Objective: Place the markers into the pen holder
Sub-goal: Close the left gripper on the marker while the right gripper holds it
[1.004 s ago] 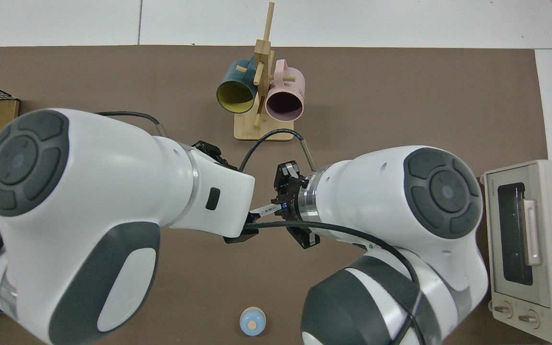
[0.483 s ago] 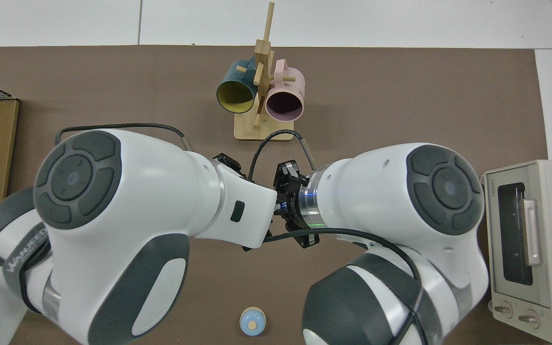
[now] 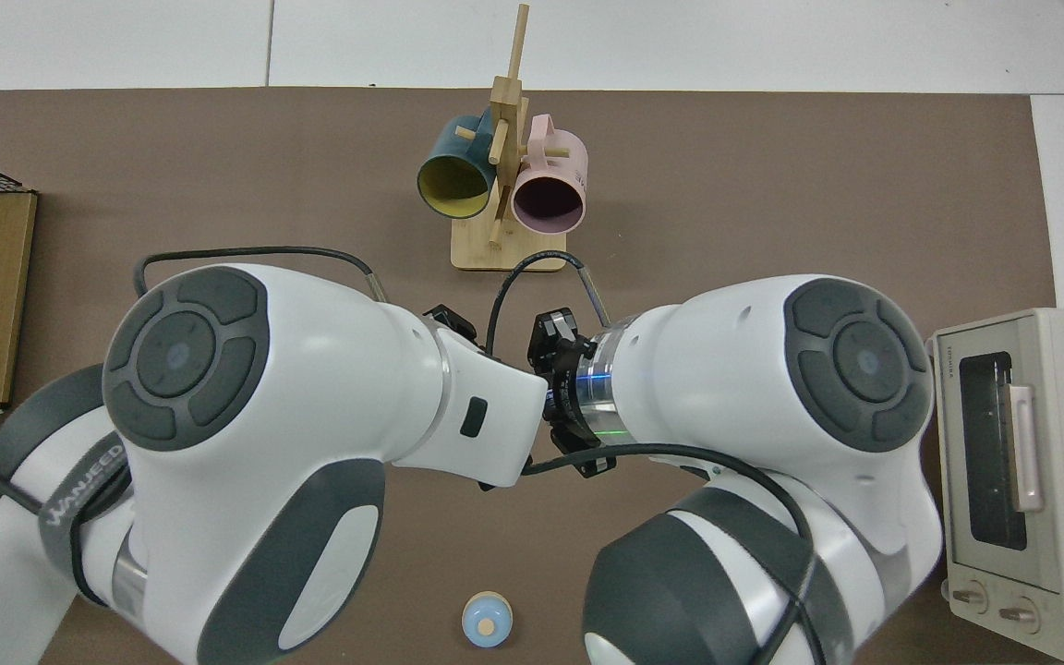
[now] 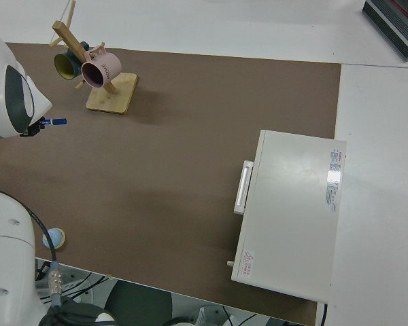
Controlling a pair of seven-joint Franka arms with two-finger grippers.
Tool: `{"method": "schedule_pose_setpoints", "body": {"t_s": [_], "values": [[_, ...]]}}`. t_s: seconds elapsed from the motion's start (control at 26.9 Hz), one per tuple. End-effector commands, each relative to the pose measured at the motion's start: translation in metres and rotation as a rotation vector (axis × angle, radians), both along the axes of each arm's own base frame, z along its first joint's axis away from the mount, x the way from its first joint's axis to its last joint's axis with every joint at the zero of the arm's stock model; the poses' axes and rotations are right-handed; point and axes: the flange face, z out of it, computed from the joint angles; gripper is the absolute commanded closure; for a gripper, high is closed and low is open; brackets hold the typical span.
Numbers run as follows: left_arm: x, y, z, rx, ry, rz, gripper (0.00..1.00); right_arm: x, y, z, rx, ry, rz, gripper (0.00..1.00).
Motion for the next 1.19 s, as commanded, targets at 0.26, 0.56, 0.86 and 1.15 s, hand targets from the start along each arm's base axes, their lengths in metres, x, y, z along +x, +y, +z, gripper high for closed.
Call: {"method": "schedule_pose_setpoints", "body": {"t_s": [0.26, 0.56, 0.86, 1.15], "values": [[-0.0116, -0.0029, -0.0051, 0.009, -0.013, -0.013, 0.37, 0.0074, -0.0026, 0.0110, 0.039, 0.006, -0.027, 1.00], [-0.0104, -0.0031, -0.0032, 0.007, -0.021, -0.011, 0.47, 0.0071, -0.0007, 0.0108, 0.048, 0.001, -0.028, 1.00], [-0.0079, -0.0041, -0.0013, 0.000, -0.026, -0.004, 0.47, 0.0051, 0.0029, 0.0127, 0.054, -0.012, -0.023, 1.00], [-0.0073, -0.0041, -0.0007, -0.001, -0.032, -0.004, 0.50, 0.0050, 0.0029, 0.0119, 0.054, -0.010, -0.025, 1.00]]}}
